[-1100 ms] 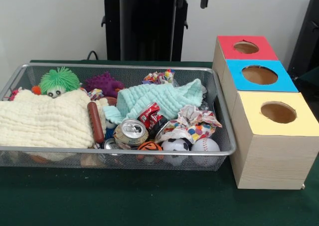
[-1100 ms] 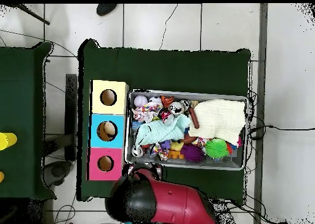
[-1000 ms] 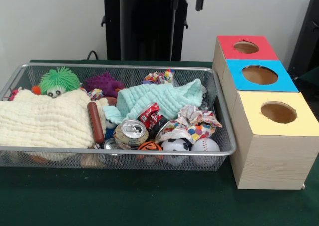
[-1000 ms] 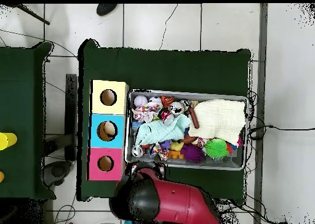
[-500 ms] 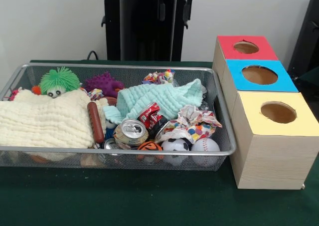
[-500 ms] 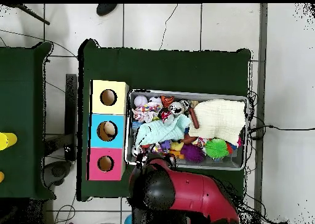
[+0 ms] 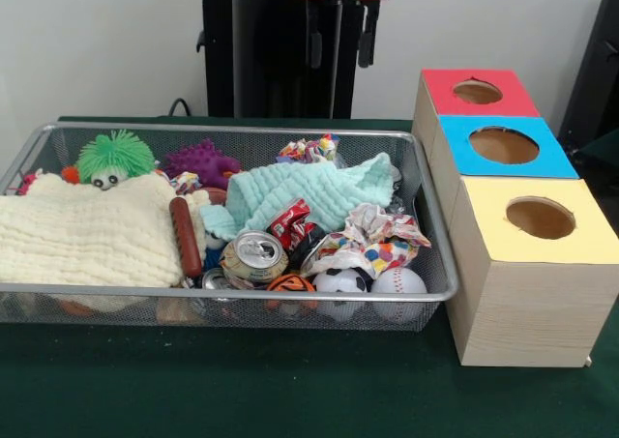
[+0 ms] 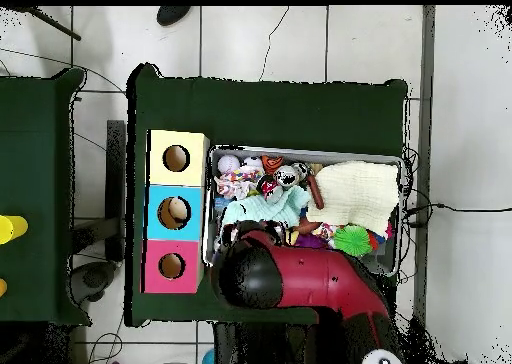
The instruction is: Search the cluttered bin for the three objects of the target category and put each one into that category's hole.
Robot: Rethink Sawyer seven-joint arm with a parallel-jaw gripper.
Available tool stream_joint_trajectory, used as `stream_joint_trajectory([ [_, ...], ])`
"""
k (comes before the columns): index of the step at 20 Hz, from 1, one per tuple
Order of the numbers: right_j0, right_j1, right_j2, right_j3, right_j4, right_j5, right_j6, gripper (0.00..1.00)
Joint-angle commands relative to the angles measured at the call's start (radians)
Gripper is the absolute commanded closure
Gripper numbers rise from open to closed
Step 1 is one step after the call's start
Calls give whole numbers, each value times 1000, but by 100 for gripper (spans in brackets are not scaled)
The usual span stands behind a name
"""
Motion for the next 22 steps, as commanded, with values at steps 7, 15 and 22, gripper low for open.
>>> stream_joint_trajectory([
  [7,65,273,25,-198,-139,87,5,0],
  [15,99,306,-35,-229,-191,164,-7,0],
  [22,50,381,15,-218,-160,189,-26,0],
])
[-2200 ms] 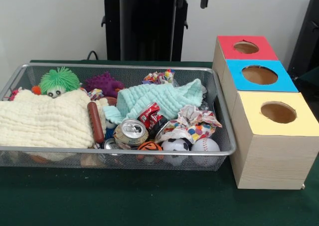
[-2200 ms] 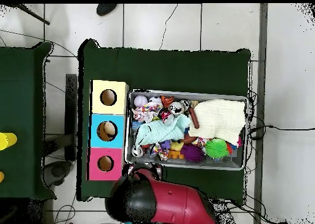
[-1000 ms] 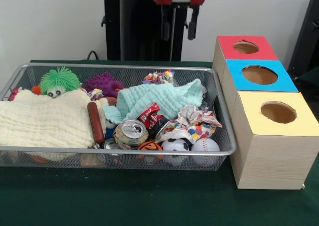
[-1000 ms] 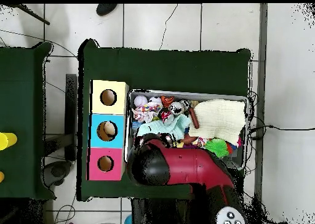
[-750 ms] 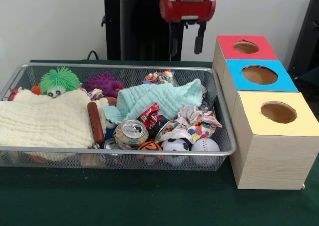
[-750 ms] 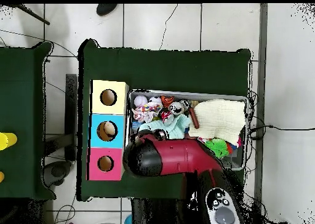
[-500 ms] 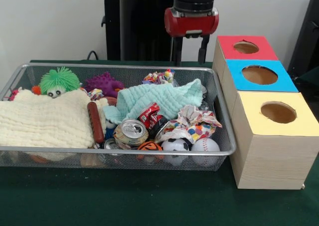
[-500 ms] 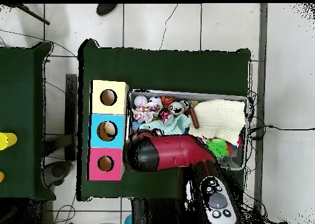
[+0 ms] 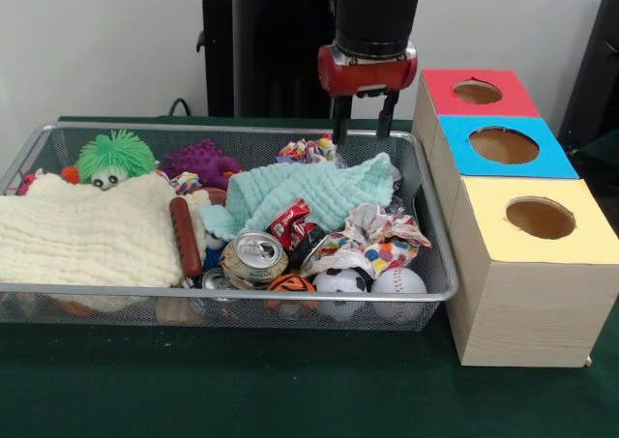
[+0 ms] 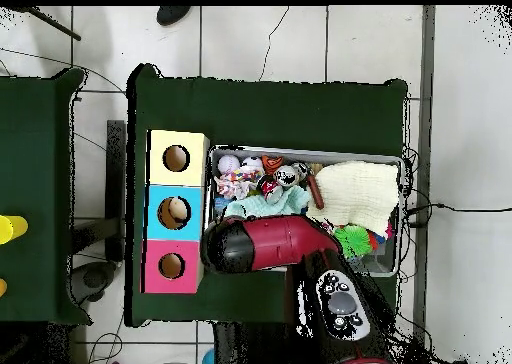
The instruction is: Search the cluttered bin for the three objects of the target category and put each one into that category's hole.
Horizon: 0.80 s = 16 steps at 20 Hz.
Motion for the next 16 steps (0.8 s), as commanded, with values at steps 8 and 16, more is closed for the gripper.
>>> stream_joint_trajectory([
  [8,-120,217,109,-58,-22,84,-72,0],
  [16,-192,261,189,-22,-47,7,-82,0],
])
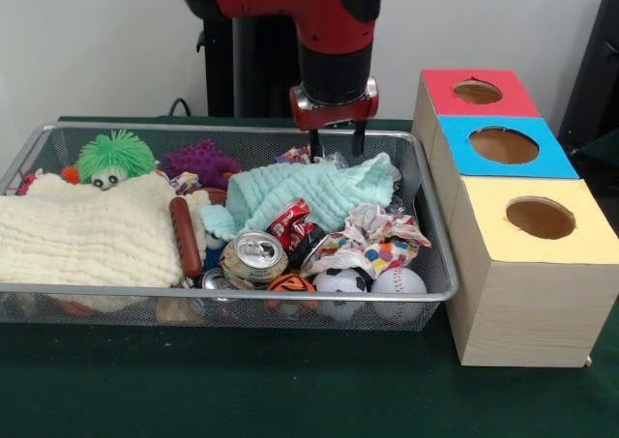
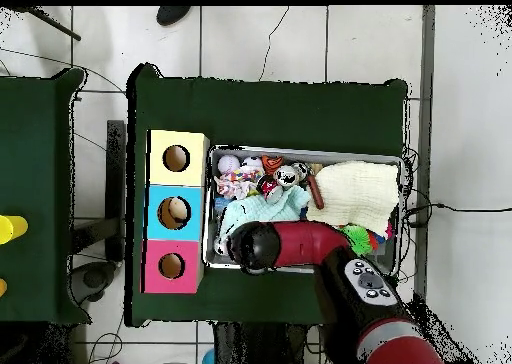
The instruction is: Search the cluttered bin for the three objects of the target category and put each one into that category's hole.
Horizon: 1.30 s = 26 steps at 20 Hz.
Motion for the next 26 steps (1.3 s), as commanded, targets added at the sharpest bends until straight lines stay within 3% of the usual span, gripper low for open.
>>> stream_joint_trajectory([
  [1,-53,87,137,-18,-51,-31,-82,0],
  [12,-30,109,117,-70,-88,-3,-54,0],
  [26,-13,61,92,-63,-199,-156,-2,0],
])
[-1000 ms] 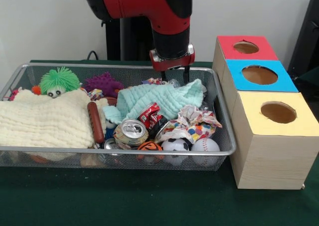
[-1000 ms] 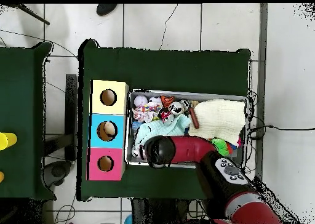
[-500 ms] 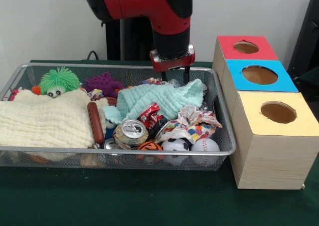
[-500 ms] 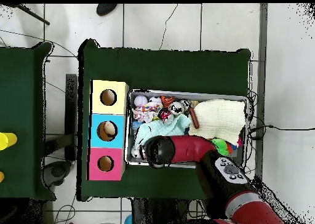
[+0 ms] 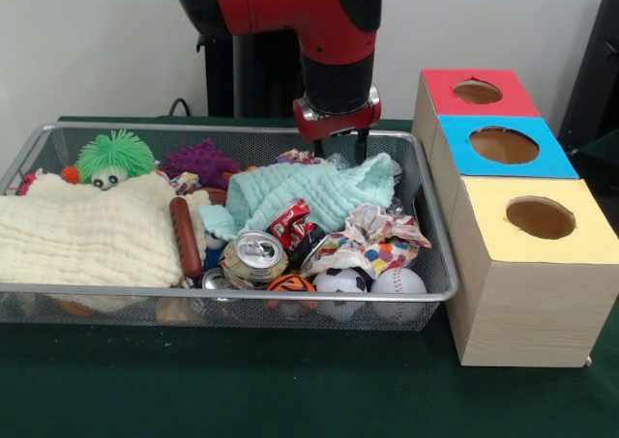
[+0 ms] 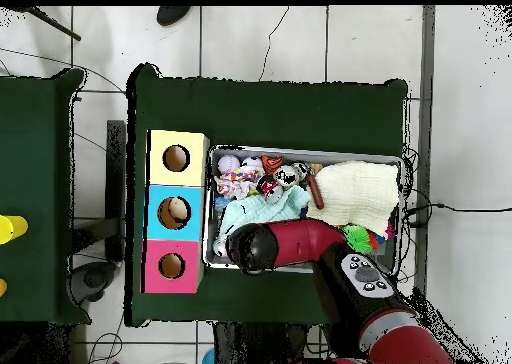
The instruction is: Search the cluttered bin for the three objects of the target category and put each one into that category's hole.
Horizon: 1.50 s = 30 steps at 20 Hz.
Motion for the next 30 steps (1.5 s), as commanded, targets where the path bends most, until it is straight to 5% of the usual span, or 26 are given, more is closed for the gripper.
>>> stream_joint_trajectory([
  [1,3,40,45,-55,-106,-142,1,0],
  [14,-16,57,56,-57,-152,-217,10,0],
  [20,-8,63,53,-68,-150,-164,-10,0],
  [21,-9,64,55,-68,-148,-157,-15,100],
  [30,29,68,18,-96,-136,-30,-37,100],
])
